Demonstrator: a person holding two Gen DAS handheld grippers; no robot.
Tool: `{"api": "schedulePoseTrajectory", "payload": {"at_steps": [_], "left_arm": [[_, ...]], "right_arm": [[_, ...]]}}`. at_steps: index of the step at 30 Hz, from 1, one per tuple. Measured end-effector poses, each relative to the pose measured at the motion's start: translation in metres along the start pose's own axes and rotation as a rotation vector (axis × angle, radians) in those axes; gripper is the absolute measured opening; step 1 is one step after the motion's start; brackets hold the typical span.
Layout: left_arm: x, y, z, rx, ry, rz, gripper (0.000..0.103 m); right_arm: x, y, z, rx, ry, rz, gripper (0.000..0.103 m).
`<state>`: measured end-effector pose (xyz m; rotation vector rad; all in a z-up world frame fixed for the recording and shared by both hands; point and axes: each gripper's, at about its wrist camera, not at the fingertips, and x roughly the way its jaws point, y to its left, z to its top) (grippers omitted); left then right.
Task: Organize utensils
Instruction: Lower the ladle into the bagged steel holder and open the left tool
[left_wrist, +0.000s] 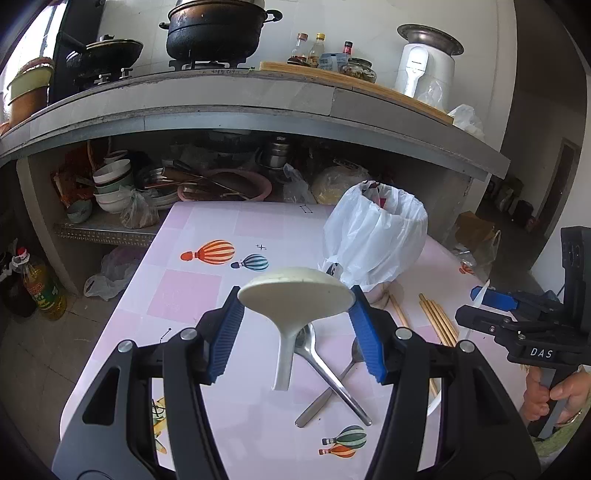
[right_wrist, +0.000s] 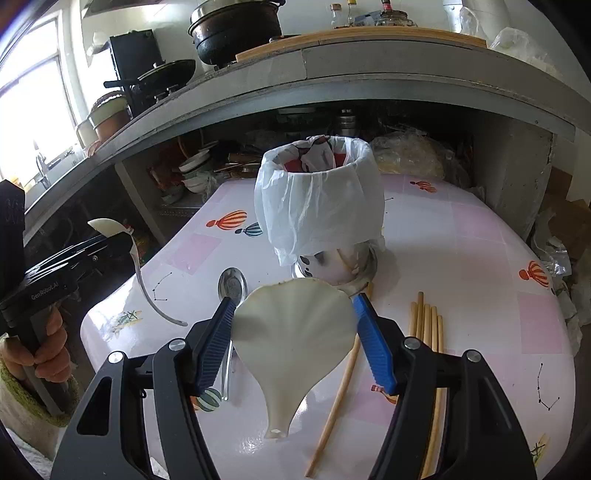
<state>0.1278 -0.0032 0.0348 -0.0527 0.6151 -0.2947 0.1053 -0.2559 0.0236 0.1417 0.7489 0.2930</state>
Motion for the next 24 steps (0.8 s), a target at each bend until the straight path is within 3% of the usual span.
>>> {"api": "schedulePoseTrajectory", "payload": {"at_steps": [9, 15, 19, 24], "left_arm": [[-0.009, -0.014, 0.047, 0.046, -0.048, -0.016, 0.055], [-0.011, -0.038, 0.116, 0.075, -0.128, -0.124, 0.055], [0.006, -0.06, 0.157, 0.087, -0.165, -0.172, 0.055], [0.042, -0.087, 0.184, 0.1, -0.147, -0.221, 0.055]], "right_arm": [[-0.019, 0.001, 0.011, -0.007, -0.061, -0.001, 0.064], [-0.026, -0.001, 0.012, 0.009, -0.075, 0.002, 0.064], [-0.025, -0.006, 0.012, 0.023, -0.072, 0.004, 0.064], [-0.019, -0.016, 0.013, 0.042, -0.064, 0.005, 0.064]]}}
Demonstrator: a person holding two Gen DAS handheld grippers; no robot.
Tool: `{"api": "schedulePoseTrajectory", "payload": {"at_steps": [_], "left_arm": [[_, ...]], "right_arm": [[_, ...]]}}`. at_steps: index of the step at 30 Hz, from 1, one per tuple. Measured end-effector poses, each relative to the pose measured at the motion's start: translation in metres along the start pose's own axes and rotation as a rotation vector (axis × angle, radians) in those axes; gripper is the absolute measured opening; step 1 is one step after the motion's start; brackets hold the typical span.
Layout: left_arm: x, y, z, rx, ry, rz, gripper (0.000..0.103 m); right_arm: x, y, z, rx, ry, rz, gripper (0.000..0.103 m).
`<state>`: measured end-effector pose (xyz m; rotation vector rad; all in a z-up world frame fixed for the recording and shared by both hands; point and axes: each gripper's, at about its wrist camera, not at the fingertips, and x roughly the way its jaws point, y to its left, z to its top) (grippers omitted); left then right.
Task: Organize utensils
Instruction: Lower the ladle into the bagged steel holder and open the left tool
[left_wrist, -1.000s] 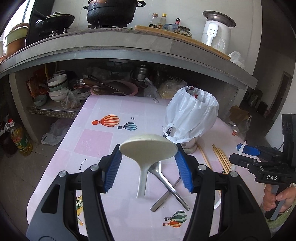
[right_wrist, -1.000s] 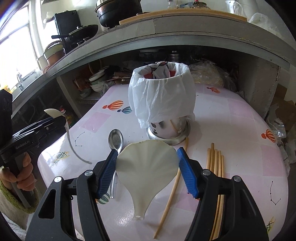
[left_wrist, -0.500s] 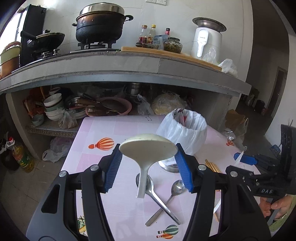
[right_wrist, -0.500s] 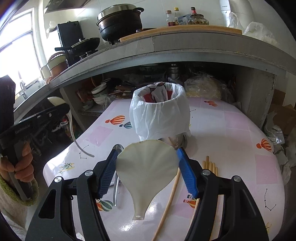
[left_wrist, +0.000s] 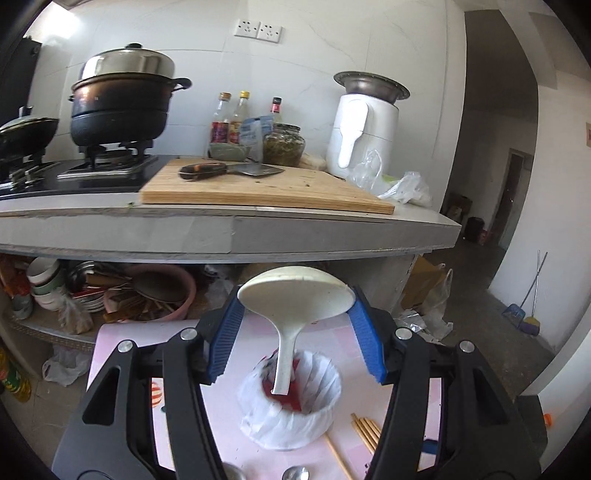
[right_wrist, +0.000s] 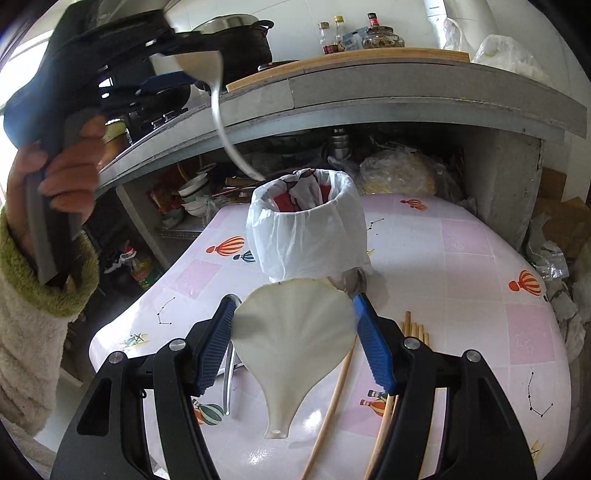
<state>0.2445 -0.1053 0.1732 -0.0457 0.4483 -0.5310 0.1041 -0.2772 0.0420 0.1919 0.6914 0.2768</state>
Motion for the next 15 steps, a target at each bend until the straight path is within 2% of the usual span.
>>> {"api": "schedulePoseTrajectory", "payload": {"at_steps": [5, 9, 15], "left_arm": [[0.053, -0.012, -0.005, 0.04, 0.085, 0.021, 0.055], [0.09, -0.014, -0.027, 0.075, 0.166, 0.058, 0.055], [0.12, -0.009, -0.057, 0.098, 0.231, 0.097, 0.055]], "right_arm": [[0.007, -0.012, 0.001, 0.027, 0.011, 0.009, 0.064], [0.013, -0.02, -0.001, 0.046, 0.024, 0.015, 0.064], [0.018, -0.029, -0.001, 0.062, 0.034, 0.018, 0.064]]}}
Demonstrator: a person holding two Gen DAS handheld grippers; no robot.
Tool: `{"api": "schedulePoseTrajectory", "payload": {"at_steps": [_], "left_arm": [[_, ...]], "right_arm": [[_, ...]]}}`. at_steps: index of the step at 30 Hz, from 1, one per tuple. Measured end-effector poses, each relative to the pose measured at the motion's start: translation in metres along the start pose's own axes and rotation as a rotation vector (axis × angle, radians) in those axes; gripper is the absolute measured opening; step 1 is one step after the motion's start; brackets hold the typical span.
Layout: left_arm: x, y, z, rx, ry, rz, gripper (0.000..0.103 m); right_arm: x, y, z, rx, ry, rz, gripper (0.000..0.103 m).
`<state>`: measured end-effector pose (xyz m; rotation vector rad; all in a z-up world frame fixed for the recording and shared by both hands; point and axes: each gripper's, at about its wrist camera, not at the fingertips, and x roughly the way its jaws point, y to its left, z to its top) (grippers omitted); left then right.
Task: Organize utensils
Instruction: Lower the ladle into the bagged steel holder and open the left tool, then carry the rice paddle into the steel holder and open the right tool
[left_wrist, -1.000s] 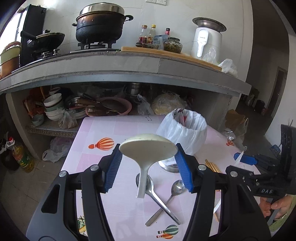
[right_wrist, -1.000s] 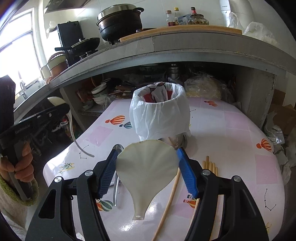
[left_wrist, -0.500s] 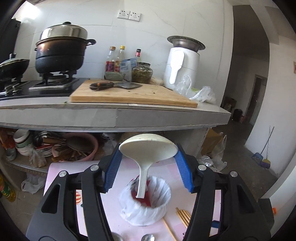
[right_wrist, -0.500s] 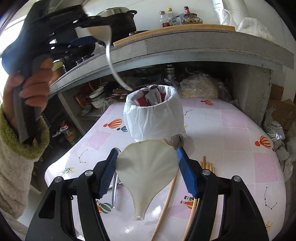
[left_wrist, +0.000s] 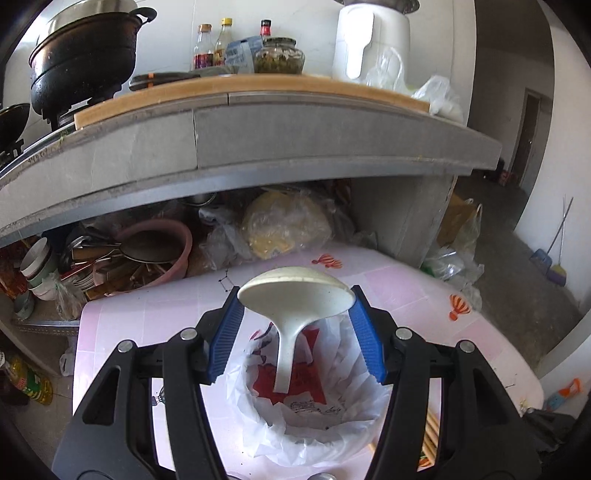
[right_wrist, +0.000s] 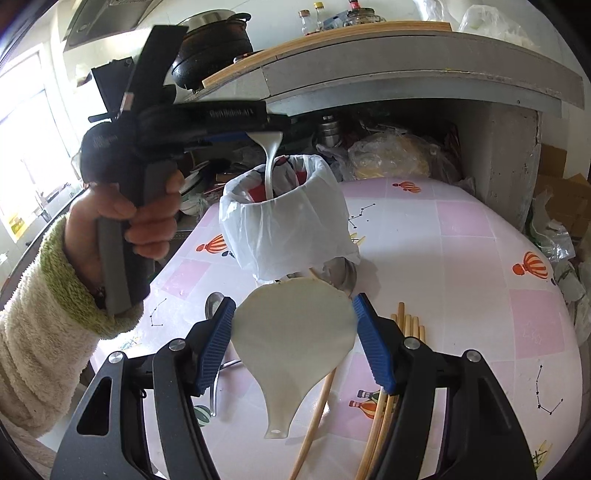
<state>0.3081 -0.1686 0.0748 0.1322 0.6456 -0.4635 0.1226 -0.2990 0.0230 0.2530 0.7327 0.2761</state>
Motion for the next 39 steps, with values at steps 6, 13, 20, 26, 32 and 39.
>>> {"api": "schedulePoseTrajectory", "payload": {"at_steps": [6, 13, 20, 26, 32, 39], "left_arm": [[0.016, -0.003, -0.012, 0.022, 0.031, 0.046, 0.056], [0.019, -0.007, -0.018, 0.05, 0.035, 0.075, 0.062], [-0.001, 0.0, -0.012, 0.025, -0.003, 0.071, 0.08], [-0.039, 0.016, -0.009, -0.033, -0.064, 0.043, 0.084], [-0.09, 0.044, -0.025, -0.101, -0.118, 0.046, 0.087], [-0.133, 0.083, -0.076, -0.2, -0.127, 0.105, 0.088]], "right_arm": [[0.001, -0.001, 0.0, 0.002, 0.004, -0.001, 0.064], [-0.003, -0.003, -0.001, 0.006, -0.002, -0.007, 0.064], [-0.013, -0.004, 0.0, 0.013, -0.016, -0.022, 0.064], [-0.034, -0.004, 0.023, -0.006, -0.073, -0.035, 0.064], [-0.065, 0.002, 0.082, -0.075, -0.206, -0.025, 0.064], [-0.05, 0.009, 0.158, -0.124, -0.27, 0.028, 0.064]]}}
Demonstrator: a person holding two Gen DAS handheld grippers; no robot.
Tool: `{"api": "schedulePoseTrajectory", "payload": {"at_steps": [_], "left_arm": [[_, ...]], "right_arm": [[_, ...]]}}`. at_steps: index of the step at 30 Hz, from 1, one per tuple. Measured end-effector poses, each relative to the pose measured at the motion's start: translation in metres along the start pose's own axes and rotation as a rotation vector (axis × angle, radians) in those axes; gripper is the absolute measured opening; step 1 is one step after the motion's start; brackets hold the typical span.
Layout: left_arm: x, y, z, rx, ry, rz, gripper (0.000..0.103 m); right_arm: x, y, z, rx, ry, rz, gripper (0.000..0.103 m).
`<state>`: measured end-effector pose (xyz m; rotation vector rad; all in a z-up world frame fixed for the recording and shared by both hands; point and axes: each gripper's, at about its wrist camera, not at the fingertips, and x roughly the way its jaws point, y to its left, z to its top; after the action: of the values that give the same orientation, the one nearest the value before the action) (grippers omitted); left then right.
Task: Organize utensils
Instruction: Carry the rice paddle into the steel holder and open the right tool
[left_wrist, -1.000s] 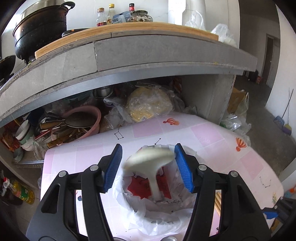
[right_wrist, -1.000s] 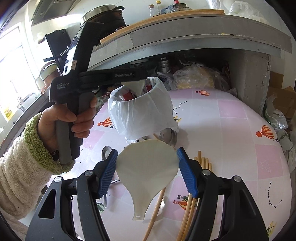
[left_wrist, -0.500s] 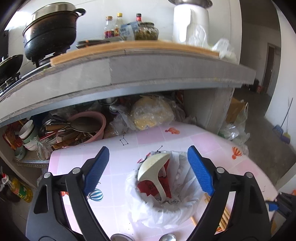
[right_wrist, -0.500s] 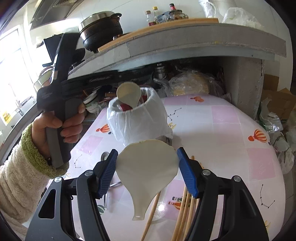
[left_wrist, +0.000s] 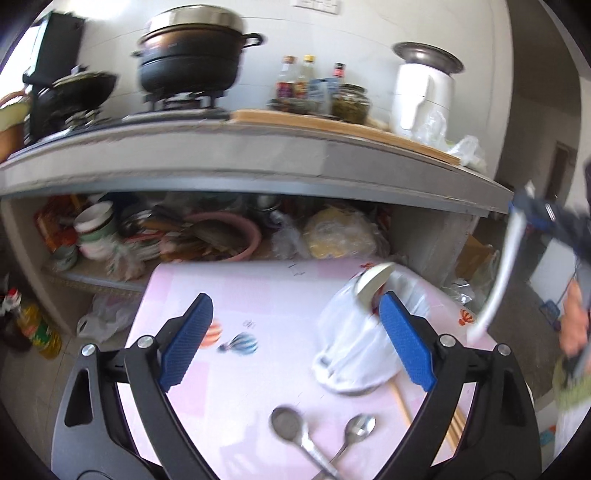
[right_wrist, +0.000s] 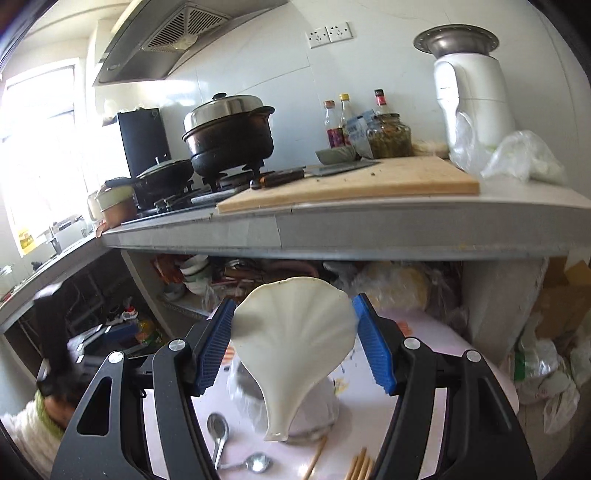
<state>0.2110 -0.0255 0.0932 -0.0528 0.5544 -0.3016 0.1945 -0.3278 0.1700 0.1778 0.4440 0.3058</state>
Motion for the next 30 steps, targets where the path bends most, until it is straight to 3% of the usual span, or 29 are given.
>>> {"api": "schedulePoseTrajectory", "payload": {"at_steps": [7, 16, 23, 30], "left_arm": [[-0.022, 0.048, -0.047, -0.121, 0.044, 0.059, 0.088], [-0.025, 0.072, -0.086, -0.181, 0.087, 0.099, 0.088], [-0.026, 0.076, -0.096, -0.217, 0.081, 0.078, 0.088], [-0.025, 0.069, -0.093, -0.186, 0.073, 0.085, 0.089]], "right_arm": [[0.061, 0.008, 0.025, -0.055, -0.009, 0.013, 0.064], [0.127, 0.02, -0.006, -0.181, 0.095, -0.025, 0.064], [0.145, 0.017, -0.039, -0.209, 0.166, -0.001, 0.064], [0.138, 0.014, -0.051, -0.195, 0.161, 0.037, 0.066]]}}
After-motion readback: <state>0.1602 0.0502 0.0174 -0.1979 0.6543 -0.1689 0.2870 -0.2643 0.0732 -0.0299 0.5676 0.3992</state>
